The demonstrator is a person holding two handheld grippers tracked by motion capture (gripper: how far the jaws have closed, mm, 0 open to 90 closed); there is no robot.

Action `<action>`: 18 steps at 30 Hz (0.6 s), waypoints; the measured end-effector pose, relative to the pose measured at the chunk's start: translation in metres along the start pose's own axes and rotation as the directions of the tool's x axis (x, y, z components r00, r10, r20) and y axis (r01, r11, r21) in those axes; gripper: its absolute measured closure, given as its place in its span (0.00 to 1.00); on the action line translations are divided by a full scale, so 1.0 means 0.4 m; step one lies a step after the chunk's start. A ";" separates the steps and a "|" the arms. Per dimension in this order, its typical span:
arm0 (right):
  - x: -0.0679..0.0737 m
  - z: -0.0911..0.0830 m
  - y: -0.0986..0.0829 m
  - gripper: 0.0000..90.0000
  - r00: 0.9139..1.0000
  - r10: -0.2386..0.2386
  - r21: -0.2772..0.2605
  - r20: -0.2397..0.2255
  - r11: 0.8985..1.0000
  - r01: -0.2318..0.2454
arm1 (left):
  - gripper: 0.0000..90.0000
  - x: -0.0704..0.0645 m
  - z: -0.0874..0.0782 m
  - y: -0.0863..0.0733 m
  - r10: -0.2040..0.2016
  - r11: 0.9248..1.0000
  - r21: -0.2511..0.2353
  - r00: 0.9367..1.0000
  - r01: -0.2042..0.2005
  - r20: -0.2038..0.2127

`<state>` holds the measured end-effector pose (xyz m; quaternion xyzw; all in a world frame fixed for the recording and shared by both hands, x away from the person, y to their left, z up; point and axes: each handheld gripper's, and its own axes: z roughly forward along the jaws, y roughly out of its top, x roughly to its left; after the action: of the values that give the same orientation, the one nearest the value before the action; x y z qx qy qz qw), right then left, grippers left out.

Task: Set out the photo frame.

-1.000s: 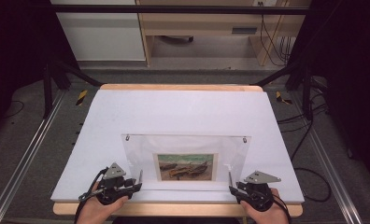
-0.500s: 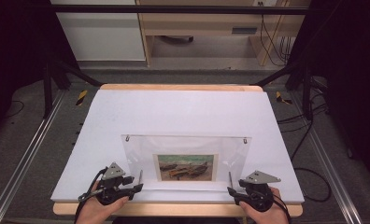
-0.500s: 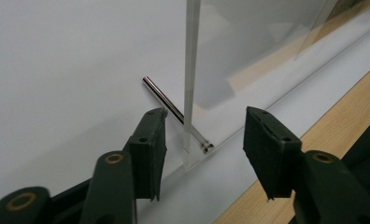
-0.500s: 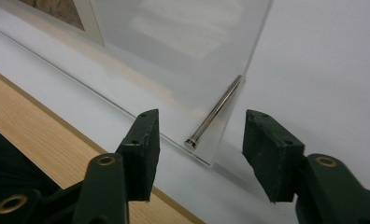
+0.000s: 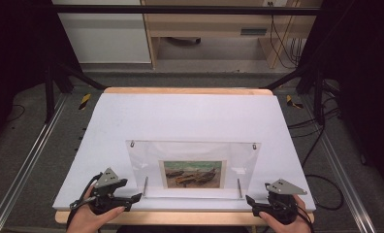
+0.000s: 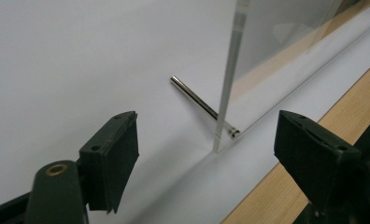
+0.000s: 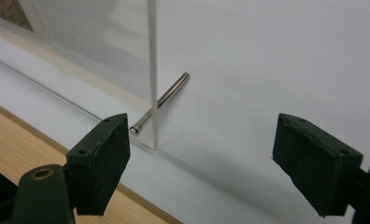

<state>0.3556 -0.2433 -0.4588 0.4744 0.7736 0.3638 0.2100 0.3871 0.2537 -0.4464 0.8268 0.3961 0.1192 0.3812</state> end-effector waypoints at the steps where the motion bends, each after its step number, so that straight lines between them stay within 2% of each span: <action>1: -0.005 -0.005 -0.002 0.21 1.000 0.008 -0.010 0.016 1.000 -0.008 | 0.21 0.004 -0.003 -0.001 -0.003 1.000 -0.004 1.000 0.003 -0.004; 3: -0.012 -0.012 -0.004 0.21 0.999 0.021 -0.015 0.032 1.000 -0.020 | 0.18 0.017 -0.012 -0.004 -0.014 1.000 -0.016 1.000 0.014 -0.008; 5: -0.024 -0.015 -0.008 0.20 0.998 0.014 -0.025 0.058 1.000 -0.013 | 0.15 0.028 -0.016 -0.007 -0.023 0.999 -0.025 1.000 0.022 -0.013; 6: -0.028 -0.020 -0.008 0.20 0.997 0.034 -0.021 0.065 0.999 -0.032 | 0.15 0.033 -0.018 -0.008 -0.023 0.999 -0.025 1.000 0.023 -0.020; 7: -0.034 -0.020 -0.010 0.19 0.997 0.026 -0.027 0.078 0.999 -0.024 | 0.15 0.038 -0.020 -0.009 -0.024 0.999 -0.026 0.999 0.023 -0.028; 8: -0.040 -0.024 -0.011 0.18 0.995 0.050 -0.024 0.085 0.999 -0.048 | 0.14 0.042 -0.021 -0.010 -0.024 0.999 -0.026 0.999 0.023 -0.033; 14: -0.056 -0.014 -0.006 0.15 0.990 0.051 -0.019 0.128 0.999 -0.049 | 0.14 0.071 -0.017 -0.012 -0.047 0.998 -0.043 0.995 0.044 -0.089; 18: -0.066 -0.001 0.001 0.15 0.988 0.053 -0.011 0.142 0.999 -0.052 | 0.14 0.085 -0.012 -0.012 -0.063 0.997 -0.048 0.992 0.058 -0.108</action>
<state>0.3680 -0.2667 -0.4587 0.5187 0.7426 0.3372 0.2565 0.4046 0.2836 -0.4500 0.7980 0.4383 0.1615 0.3809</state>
